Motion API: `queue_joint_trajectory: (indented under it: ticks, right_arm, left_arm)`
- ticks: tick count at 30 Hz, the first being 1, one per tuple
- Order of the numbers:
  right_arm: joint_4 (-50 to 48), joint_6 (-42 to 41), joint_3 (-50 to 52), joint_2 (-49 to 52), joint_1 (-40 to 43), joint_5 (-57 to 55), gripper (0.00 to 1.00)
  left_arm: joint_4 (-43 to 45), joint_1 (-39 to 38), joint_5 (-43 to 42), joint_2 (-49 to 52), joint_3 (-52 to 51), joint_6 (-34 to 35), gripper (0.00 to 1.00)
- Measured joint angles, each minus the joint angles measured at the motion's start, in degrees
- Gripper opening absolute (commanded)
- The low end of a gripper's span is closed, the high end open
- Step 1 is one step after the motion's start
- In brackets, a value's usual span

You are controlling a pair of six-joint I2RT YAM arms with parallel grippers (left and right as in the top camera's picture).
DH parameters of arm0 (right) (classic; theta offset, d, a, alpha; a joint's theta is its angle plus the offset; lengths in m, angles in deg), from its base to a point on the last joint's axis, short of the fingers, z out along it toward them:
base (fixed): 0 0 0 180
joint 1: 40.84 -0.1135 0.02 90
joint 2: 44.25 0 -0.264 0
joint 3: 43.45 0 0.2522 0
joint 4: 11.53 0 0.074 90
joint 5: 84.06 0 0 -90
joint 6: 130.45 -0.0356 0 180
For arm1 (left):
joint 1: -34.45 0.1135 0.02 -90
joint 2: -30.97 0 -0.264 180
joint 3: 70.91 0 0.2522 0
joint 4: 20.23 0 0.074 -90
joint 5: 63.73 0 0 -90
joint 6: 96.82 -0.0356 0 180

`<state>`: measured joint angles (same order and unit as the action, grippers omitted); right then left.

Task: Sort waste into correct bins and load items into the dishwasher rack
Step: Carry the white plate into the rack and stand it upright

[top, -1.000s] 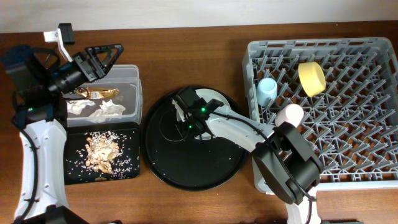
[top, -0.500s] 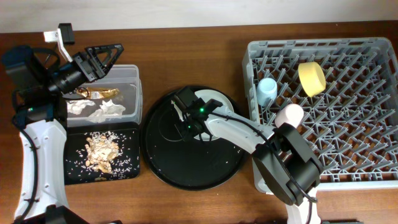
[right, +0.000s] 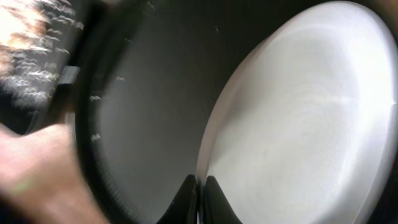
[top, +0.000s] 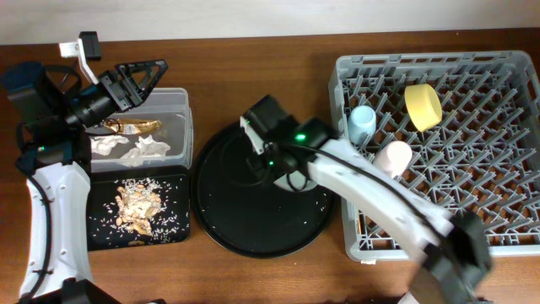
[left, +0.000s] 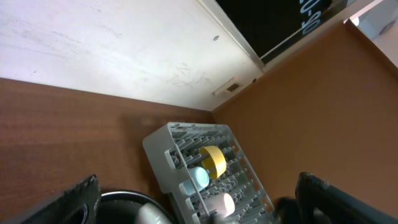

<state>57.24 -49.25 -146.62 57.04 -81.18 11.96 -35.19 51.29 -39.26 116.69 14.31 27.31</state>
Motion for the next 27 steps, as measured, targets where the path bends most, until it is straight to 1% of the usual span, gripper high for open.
queue_joint_trajectory:
  ticks: [3, 5, 7, 8, 9, 11, 13, 15, 20, 21, 22, 24, 27]
  right_arm:
    - [4.8, 0.5, -3.1, -6.7, 1.4, 0.2, 0.04]
    - [7.6, 0.5, -4.5, -11.0, 3.8, 0.3, 0.04]
    - [10.0, 0.7, -5.4, -15.9, 8.2, 0.4, 0.04]
    - [10.2, 0.8, -5.4, -16.4, 8.6, 0.5, 0.04]
    - [11.8, 1.3, -5.5, -19.5, 13.0, 0.8, 0.04]
    - [13.7, 3.1, -5.6, -21.7, 18.7, 4.0, 0.04]
    - [15.9, 6.1, -5.6, -23.4, 27.0, 8.6, 0.04]
    - [18.7, 10.3, -5.6, -23.8, 35.9, 14.0, 0.04]
    - [23.4, 19.3, -5.5, -22.4, 54.1, 25.2, 0.04]
    - [23.9, 20.1, -5.5, -22.0, 55.7, 26.2, 0.04]
    - [24.7, 22.6, -5.5, -20.8, 59.8, 29.2, 0.04]
    - [26.1, 25.9, -5.5, -18.2, 64.6, 32.9, 0.04]
    - [28.4, 30.3, -5.6, -14.2, 68.1, 36.3, 0.04]
  left_arm:
    - [0.0, 0.0, 0.0, 0.0, 0.0, 0.0, 0.99]
    - [0.0, 0.0, 0.0, 0.0, 0.0, 0.0, 0.99]
    - [0.0, 0.0, 0.0, 0.0, 0.0, 0.0, 0.99]
    - [0.0, 0.0, 0.0, 0.0, 0.0, 0.0, 0.99]
    - [0.0, 0.0, 0.0, 0.0, 0.0, 0.0, 0.99]
    - [0.0, 0.0, 0.0, 0.0, 0.0, 0.0, 0.99]
    - [0.0, 0.0, 0.0, 0.0, 0.0, 0.0, 0.99]
    - [0.0, 0.0, 0.0, 0.0, 0.0, 0.0, 0.99]
    - [0.0, 0.0, 0.0, 0.0, 0.0, 0.0, 1.00]
    - [0.0, 0.0, 0.0, 0.0, 0.0, 0.0, 0.99]
    - [0.0, 0.0, 0.0, 0.0, 0.0, 0.0, 0.99]
    - [0.0, 0.0, 0.0, 0.0, 0.0, 0.0, 0.99]
    - [0.0, 0.0, 0.0, 0.0, 0.0, 0.0, 0.99]
